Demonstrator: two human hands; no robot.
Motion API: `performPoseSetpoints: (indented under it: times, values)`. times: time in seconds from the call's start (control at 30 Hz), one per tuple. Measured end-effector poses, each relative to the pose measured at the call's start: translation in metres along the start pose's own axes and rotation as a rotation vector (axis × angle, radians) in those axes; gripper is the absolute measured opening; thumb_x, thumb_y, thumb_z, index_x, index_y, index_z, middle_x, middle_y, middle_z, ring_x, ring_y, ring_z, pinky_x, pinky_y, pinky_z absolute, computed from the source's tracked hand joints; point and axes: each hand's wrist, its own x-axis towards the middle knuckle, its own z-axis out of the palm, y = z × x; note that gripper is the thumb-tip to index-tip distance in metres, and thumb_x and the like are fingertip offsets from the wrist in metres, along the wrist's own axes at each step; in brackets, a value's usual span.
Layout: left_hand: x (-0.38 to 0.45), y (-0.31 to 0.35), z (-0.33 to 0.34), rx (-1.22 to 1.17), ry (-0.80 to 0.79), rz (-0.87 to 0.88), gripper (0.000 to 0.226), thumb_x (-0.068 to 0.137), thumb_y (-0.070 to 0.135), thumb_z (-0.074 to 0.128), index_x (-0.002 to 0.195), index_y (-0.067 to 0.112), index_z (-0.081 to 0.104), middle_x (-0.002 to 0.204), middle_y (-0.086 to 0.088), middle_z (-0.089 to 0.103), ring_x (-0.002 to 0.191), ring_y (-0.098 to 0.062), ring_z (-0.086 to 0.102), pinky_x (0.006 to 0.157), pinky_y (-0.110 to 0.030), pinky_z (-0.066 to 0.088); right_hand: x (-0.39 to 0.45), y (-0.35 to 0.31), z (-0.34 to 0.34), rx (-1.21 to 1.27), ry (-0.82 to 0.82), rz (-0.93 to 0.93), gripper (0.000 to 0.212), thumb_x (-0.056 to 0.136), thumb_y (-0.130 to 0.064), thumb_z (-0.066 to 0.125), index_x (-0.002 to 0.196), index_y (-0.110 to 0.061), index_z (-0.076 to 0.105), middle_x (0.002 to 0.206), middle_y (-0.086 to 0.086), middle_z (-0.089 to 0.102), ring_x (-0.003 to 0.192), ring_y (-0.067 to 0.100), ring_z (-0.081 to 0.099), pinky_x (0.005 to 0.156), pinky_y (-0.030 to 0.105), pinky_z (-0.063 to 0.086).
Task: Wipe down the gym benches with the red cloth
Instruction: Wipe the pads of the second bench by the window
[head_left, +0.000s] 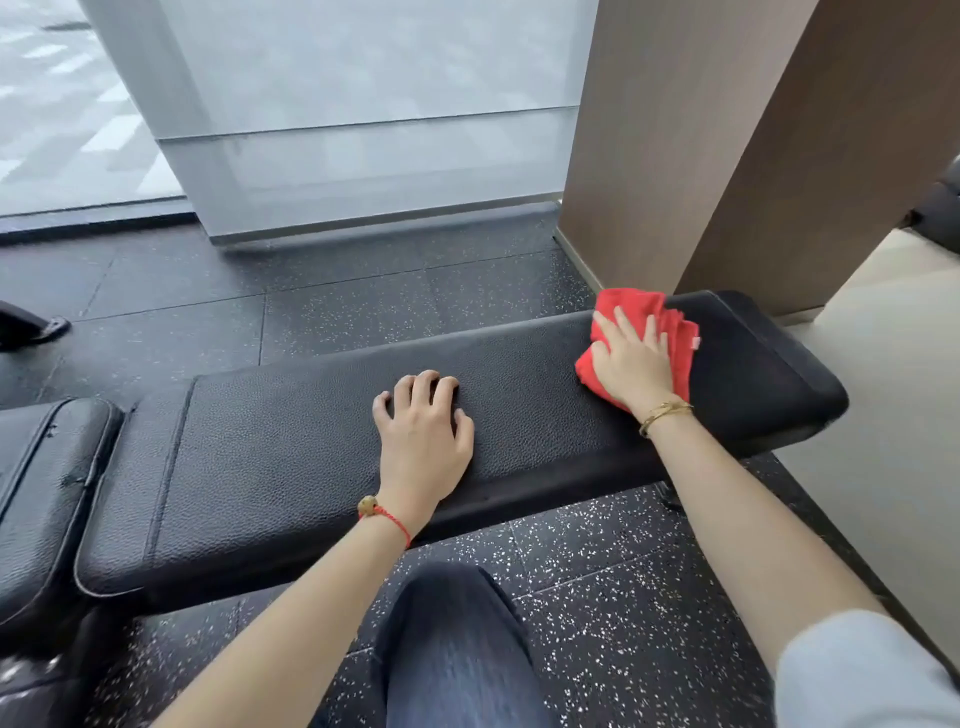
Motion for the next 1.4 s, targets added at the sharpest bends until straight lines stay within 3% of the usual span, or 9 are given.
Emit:
performPoseSetpoints:
  times: [0.13,0.23,0.4,0.57,0.83,0.97,1.1,1.4]
  values:
    - [0.000,0.000,0.000,-0.009,0.016,-0.009,0.032,0.089,0.034,0.046,0.117,0.025,0.057,0.128,0.004,0.055,0.122,-0.023,0.046,0.104,-0.049,0.033,-0.032,-0.029,0.013,0.015,-0.076,-0.319,0.054,0.096,-0.034,0.035,0.149,-0.041,0.025,0.161,-0.012,0.013,0.150,0.031,0.003,0.122,0.045,0.000]
    - [-0.001,0.000,-0.001,-0.005,0.026,-0.010,0.032,0.089,0.034,0.048,0.117,0.025,0.058,0.128,0.004,0.055,0.123,-0.023,0.046,0.105,-0.048,0.033,-0.066,-0.013,0.019,0.040,-0.080,-0.476,0.058,0.090,-0.037,0.034,0.147,-0.046,0.027,0.159,-0.018,0.017,0.150,0.024,0.006,0.123,0.041,0.003]
    - [-0.001,0.000,-0.002,-0.006,0.011,0.001,0.033,0.091,0.035,0.046,0.121,0.025,0.058,0.131,0.004,0.055,0.124,-0.022,0.046,0.107,-0.047,0.032,-0.039,0.041,0.006,0.029,-0.017,-0.271,0.053,0.097,-0.031,0.037,0.147,-0.043,0.028,0.160,-0.014,0.017,0.150,0.027,0.009,0.122,0.044,0.005]
    - [0.000,-0.001,-0.003,-0.020,-0.002,-0.003,0.035,0.091,0.036,0.044,0.122,0.026,0.057,0.132,0.005,0.054,0.126,-0.021,0.045,0.109,-0.046,0.030,0.011,0.031,-0.004,0.000,-0.014,-0.105,0.051,0.099,-0.030,0.031,0.150,-0.036,0.026,0.162,-0.007,0.014,0.149,0.035,0.005,0.121,0.047,0.000]
    - [-0.001,0.000,-0.009,-0.129,0.026,-0.022,0.028,0.090,0.028,0.047,0.115,0.023,0.060,0.126,0.008,0.058,0.125,-0.018,0.048,0.111,-0.043,0.030,-0.012,-0.062,0.024,0.002,-0.086,-0.430,0.054,0.098,-0.029,0.031,0.150,-0.038,0.023,0.161,-0.010,0.013,0.149,0.031,0.003,0.122,0.046,0.000]
    - [-0.009,-0.006,-0.026,-0.219,0.082,-0.040,0.026,0.085,0.016,0.053,0.108,0.017,0.065,0.116,0.002,0.062,0.115,-0.022,0.054,0.101,-0.038,0.039,-0.045,-0.104,0.039,0.006,-0.083,-0.543,0.054,0.098,-0.030,0.032,0.150,-0.038,0.023,0.161,-0.011,0.013,0.150,0.030,0.002,0.122,0.044,-0.001]
    - [-0.025,-0.052,-0.055,-0.215,0.140,-0.051,0.028,0.082,0.010,0.056,0.107,0.017,0.066,0.114,0.002,0.062,0.111,-0.022,0.055,0.096,-0.037,0.041,-0.075,-0.148,0.049,0.038,-0.115,-0.601,0.054,0.098,-0.031,0.032,0.151,-0.038,0.022,0.161,-0.012,0.011,0.150,0.028,-0.001,0.122,0.044,-0.003]
    - [-0.098,-0.238,-0.143,-0.047,0.203,-0.154,0.030,0.081,0.004,0.060,0.109,0.013,0.066,0.119,-0.002,0.062,0.116,-0.026,0.055,0.098,-0.042,0.043,-0.167,-0.313,0.089,0.132,-0.200,-0.774,0.051,0.100,-0.031,0.029,0.151,-0.033,0.024,0.161,-0.011,0.014,0.150,0.029,-0.001,0.122,0.044,-0.003]
